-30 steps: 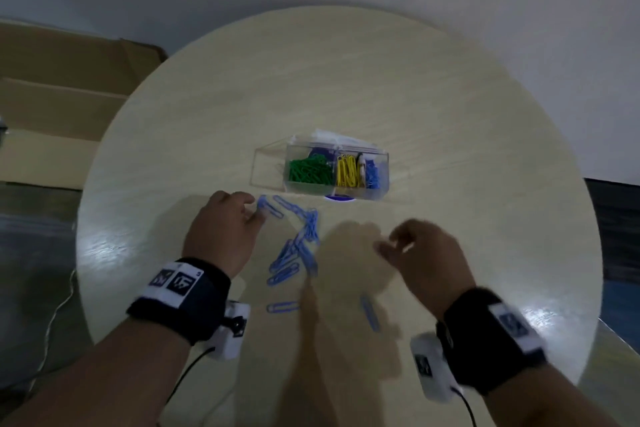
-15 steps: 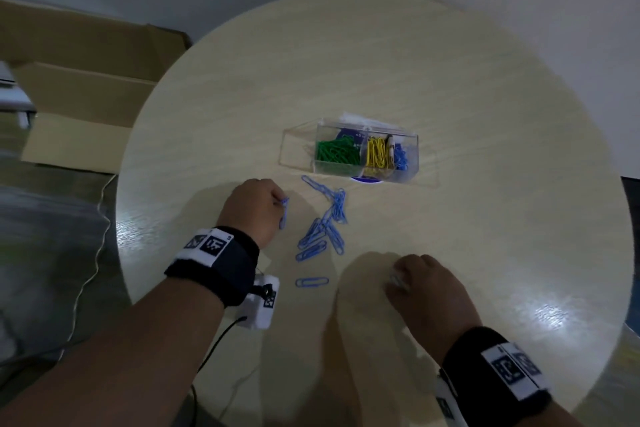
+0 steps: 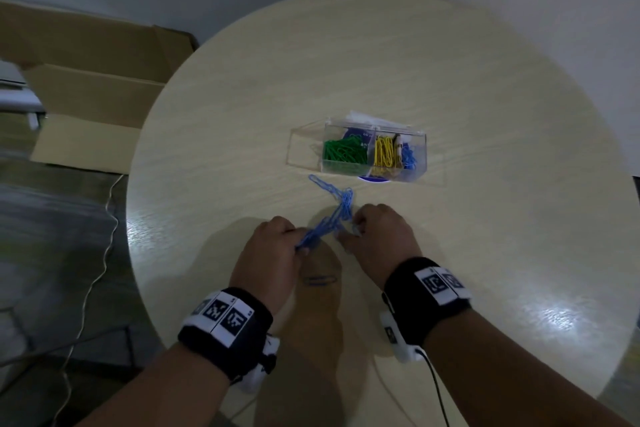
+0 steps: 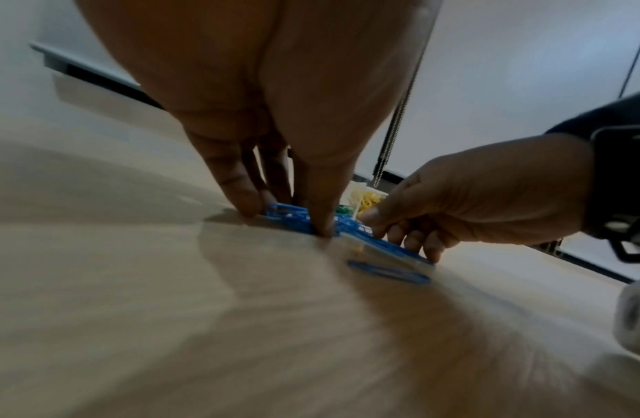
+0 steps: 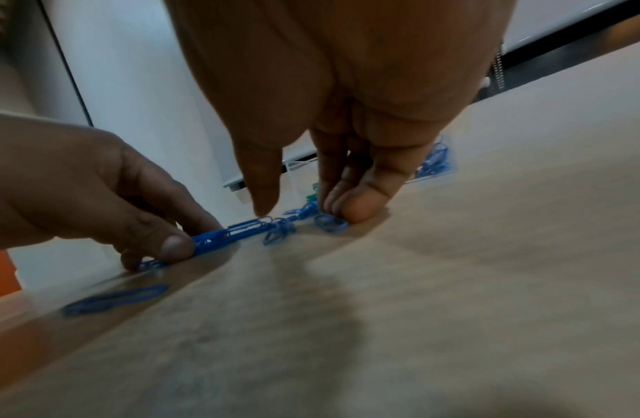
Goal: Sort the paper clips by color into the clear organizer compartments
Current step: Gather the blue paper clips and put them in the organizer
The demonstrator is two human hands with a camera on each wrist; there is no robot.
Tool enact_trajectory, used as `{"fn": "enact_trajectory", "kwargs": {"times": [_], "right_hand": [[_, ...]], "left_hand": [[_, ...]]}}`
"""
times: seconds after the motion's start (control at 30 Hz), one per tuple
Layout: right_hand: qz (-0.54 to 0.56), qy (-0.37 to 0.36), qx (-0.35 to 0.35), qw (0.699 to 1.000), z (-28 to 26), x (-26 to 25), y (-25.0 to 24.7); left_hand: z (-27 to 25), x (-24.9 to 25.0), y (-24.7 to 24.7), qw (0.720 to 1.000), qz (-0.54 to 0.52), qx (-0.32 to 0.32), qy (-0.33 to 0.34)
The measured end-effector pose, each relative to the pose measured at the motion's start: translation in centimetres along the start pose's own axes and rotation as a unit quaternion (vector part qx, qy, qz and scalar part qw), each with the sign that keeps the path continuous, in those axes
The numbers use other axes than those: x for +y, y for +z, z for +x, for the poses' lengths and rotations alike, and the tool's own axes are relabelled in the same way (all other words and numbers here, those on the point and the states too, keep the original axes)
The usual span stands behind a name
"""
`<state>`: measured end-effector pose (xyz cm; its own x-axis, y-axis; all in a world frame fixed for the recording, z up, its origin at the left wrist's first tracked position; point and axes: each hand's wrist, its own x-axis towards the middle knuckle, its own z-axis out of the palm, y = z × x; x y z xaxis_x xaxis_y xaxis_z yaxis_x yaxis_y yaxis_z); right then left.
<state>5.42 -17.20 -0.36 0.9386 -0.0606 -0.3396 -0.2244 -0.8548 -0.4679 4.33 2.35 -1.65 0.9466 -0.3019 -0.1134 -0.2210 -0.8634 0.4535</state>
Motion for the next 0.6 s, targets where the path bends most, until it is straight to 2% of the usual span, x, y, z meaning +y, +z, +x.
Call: {"fn": "enact_trajectory", "kwargs": {"times": [0.33,0.47,0.6], "right_hand": [[-0.04,-0.05,-0.006,0.998,-1.8,0.5,0.5],[-0.077,-0.094,0.001,0.993,-3.2,1.3,1.2],[-0.12,-0.07,-0.012,0.99,-4.0,2.0,1.2]], "left_hand": [[-0.9,-1.9,-0.8,1.0,0.015,-0.023,0.007],[-1.2,-1.9,-0.7,0.996,0.077,-0.029,0.017],[-1.4,-1.3,-1.1,0.985,0.162,-0.058,0.019]]}}
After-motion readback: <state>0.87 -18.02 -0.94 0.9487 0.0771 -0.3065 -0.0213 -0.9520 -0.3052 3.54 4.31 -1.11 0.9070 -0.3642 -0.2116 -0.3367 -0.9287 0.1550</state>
